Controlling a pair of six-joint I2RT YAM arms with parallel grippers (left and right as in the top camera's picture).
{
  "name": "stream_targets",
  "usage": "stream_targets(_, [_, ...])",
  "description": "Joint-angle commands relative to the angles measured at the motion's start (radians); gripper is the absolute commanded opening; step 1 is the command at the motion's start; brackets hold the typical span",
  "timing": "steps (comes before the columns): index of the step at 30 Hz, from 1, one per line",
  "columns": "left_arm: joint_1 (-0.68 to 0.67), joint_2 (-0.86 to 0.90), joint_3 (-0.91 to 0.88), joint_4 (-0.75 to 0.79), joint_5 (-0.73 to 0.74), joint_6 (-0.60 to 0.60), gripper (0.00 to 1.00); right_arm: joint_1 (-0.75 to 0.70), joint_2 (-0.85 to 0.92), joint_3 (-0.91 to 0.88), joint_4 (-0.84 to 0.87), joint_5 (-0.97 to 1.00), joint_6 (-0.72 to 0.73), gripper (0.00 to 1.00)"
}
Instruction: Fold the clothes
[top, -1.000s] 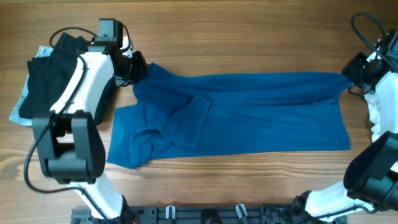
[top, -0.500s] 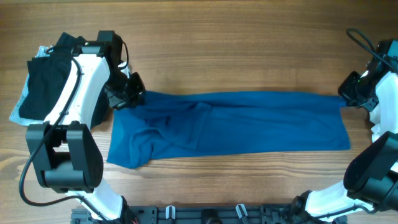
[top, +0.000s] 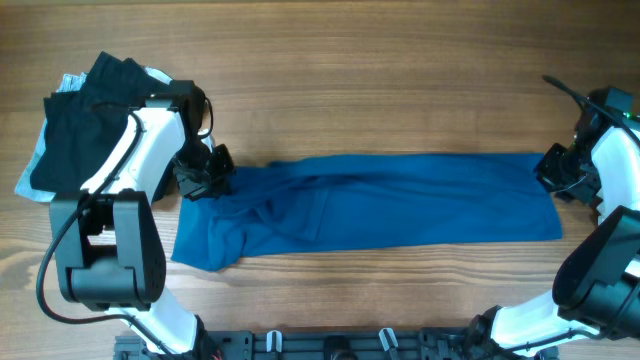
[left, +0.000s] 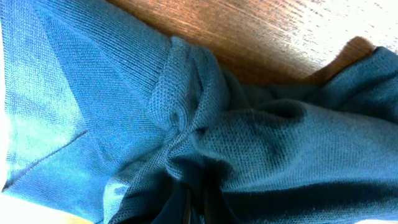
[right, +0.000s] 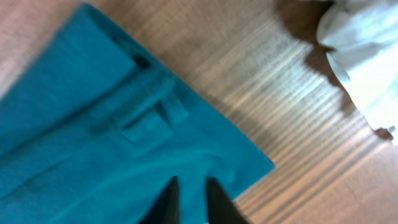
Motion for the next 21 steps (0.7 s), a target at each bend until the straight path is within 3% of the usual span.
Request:
stream_targets(1, [0.002, -0.02, -0.006, 0.014, -0.02, 0.009, 0.04, -0.003, -0.017, -0.004, 0.014, -0.041, -0.012, 0.4])
stream_targets(11, [0.002, -0.02, -0.006, 0.015, -0.02, 0.009, 0.04, -0.004, 0.008, -0.054, 0.175, -0.099, 0.047, 0.39])
stream_targets(21, [0.002, -0.02, -0.006, 0.019, -0.02, 0.009, 0.04, -0.019, 0.086, -0.057, 0.208, -0.095, 0.193, 0.4])
